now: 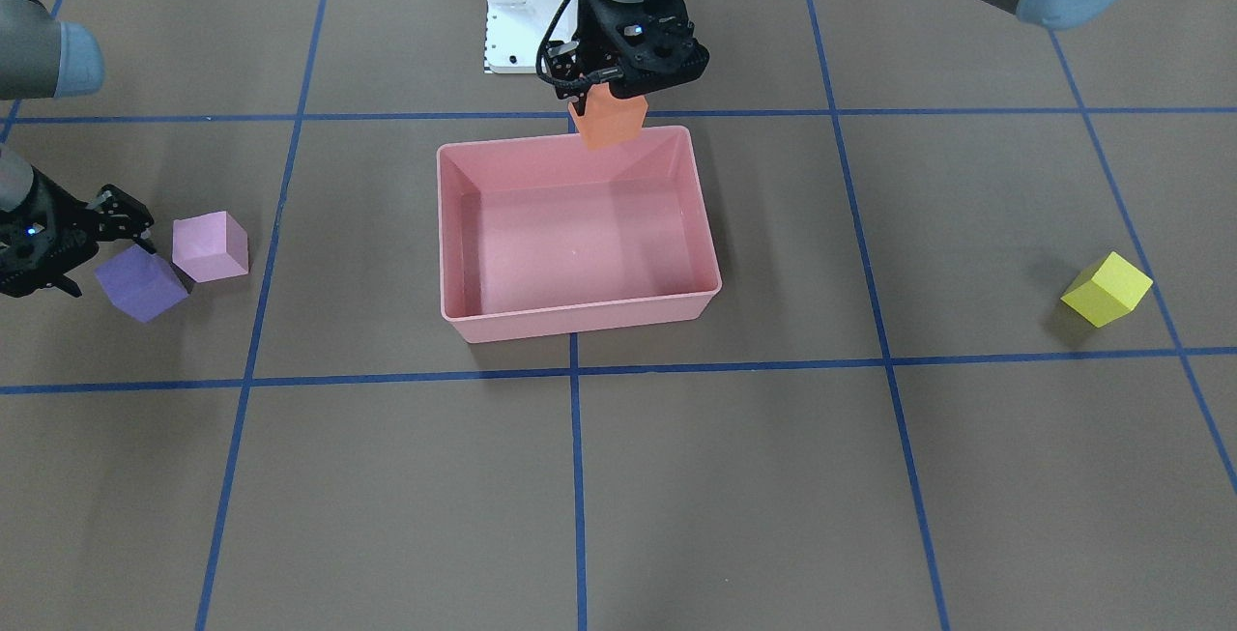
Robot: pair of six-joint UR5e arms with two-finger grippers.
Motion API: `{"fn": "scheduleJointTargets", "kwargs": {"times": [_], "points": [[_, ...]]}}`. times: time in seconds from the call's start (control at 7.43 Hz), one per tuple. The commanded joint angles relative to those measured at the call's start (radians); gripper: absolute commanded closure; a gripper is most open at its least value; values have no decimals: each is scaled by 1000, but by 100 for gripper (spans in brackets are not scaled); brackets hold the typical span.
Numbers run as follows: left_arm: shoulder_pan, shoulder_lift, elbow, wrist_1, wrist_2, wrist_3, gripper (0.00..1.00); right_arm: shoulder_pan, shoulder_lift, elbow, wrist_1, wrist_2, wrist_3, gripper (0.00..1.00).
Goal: Place blocks into pink bin with both arms
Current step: 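Carry orange cube into bin with left gripper while right grasps purple cube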
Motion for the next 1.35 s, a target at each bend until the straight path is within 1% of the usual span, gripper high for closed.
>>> {"fn": "scheduleJointTargets", "kwargs": {"times": [0.0, 0.13, 0.4, 0.54, 0.67, 0.81, 0.94, 1.21], "points": [[17, -23, 75, -71, 0, -25, 100, -7, 13, -27, 2, 0, 0, 1], [19, -50, 122, -93, 0, -31, 100, -7, 13, -27, 2, 0, 0, 0], [28, -55, 163, -122, 37, -29, 100, -16, 15, -34, 2, -2, 1, 1], [26, -55, 190, -154, 37, -31, 100, -19, 32, -42, 0, 1, 3, 1], [26, -55, 195, -164, 37, -31, 66, -19, 36, -42, -1, 0, 6, 1], [28, -55, 190, -162, 38, -28, 1, -21, 36, -42, -3, 1, 9, 5], [28, -55, 187, -162, 38, -31, 0, -19, 38, -42, -4, 0, 10, 33], [26, -57, 175, -162, 46, -29, 0, -19, 38, -42, 3, -2, 6, 100]]}}
